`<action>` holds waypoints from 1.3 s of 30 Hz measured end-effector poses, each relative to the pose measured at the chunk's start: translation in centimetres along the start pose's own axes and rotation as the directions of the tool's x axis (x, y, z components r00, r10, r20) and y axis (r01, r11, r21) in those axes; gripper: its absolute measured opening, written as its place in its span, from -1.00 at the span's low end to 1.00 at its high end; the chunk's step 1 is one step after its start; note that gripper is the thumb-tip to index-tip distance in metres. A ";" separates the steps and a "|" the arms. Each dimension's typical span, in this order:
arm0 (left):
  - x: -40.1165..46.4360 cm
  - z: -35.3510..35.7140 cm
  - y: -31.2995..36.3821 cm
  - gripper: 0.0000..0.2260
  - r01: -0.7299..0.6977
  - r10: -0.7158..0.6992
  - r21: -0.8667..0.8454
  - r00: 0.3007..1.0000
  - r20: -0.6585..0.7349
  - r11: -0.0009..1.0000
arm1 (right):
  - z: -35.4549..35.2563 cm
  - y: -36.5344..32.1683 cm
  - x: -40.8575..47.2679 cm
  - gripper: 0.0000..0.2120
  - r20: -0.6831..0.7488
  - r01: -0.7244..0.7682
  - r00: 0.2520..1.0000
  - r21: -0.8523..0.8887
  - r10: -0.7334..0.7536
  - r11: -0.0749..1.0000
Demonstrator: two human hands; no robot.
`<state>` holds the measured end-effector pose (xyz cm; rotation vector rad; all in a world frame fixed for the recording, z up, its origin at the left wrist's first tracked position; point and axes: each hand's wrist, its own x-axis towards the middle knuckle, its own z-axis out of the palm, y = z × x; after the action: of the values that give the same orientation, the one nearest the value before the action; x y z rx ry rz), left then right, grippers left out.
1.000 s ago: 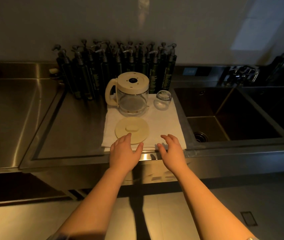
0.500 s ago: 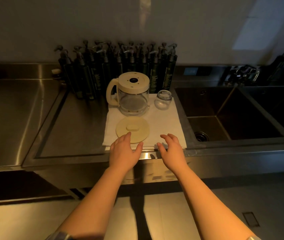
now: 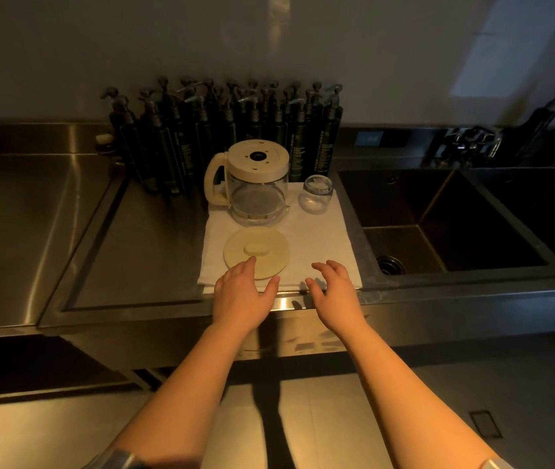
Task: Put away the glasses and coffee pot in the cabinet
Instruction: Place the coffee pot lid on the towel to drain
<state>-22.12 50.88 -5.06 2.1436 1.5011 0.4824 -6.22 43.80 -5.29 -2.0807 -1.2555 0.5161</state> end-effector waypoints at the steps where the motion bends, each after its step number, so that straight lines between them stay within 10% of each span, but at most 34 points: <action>1: 0.0 0.0 0.0 -0.41 -0.001 0.001 -0.001 1.000 0.002 1.000 | 0.0 0.0 0.0 -0.63 0.000 0.000 1.000 0.003 0.000 1.000; 39: 8.5 2.6 2.2 -0.39 -0.061 0.061 -0.010 0.998 0.029 0.998 | -1.0 0.6 7.2 -0.60 -0.071 -0.051 0.996 0.028 0.052 0.998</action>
<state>-16.17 57.79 -5.82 2.1855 1.4189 0.4751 -1.85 49.69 -5.03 -2.0953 -1.1506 0.4739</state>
